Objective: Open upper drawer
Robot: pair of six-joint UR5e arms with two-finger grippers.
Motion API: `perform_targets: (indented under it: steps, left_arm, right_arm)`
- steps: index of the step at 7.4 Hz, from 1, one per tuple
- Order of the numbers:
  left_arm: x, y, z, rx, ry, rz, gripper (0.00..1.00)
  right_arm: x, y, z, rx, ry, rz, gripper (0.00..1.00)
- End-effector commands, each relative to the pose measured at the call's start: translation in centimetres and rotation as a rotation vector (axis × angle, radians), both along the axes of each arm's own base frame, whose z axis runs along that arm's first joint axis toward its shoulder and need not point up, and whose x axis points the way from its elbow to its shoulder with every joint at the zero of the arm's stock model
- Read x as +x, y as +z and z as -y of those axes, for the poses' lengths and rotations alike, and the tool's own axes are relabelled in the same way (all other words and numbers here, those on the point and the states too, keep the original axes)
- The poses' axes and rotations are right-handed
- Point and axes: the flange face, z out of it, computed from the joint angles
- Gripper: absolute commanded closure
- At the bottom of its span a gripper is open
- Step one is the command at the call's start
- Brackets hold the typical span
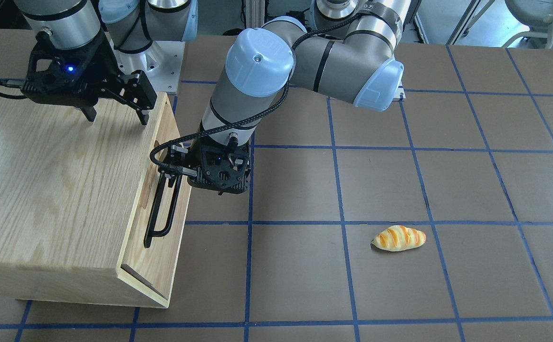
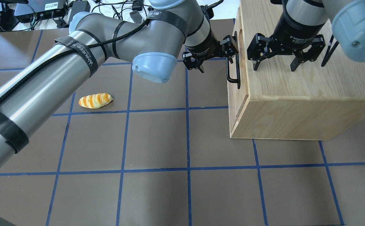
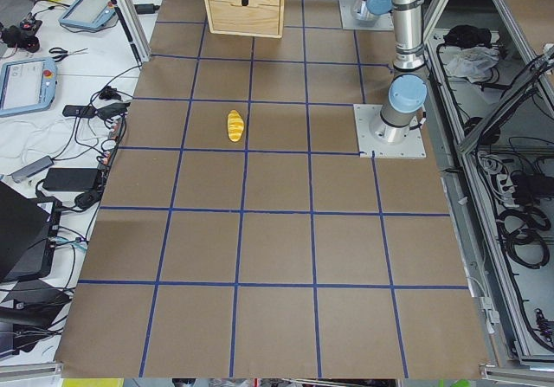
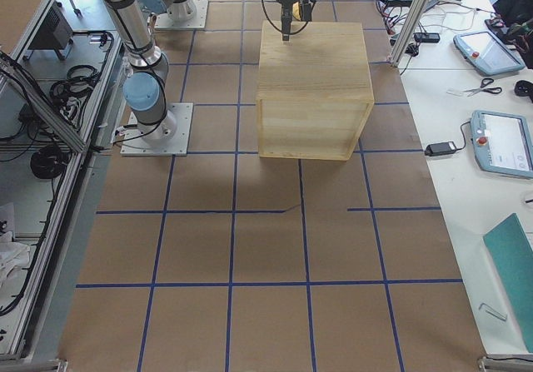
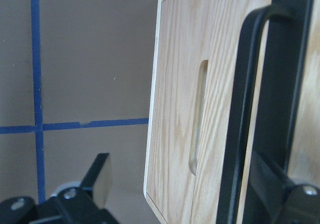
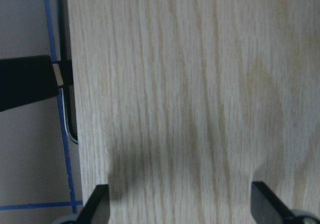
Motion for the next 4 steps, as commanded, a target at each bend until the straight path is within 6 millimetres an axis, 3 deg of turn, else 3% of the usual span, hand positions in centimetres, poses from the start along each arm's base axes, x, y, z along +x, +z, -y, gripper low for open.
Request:
perform_targets:
  steps: [1,4]
  left_arm:
    - [-0.04,-0.02,-0.03,0.004,0.007,-0.001,0.0]
    - [-0.08,-0.98,0.29,0.012,0.006,0.013,0.0]
  right_arm:
    - [0.01,0.0,0.0,0.0,0.0,0.001,0.0]
    - [-0.01,0.0,0.0,0.0,0.0,-0.001,0.0]
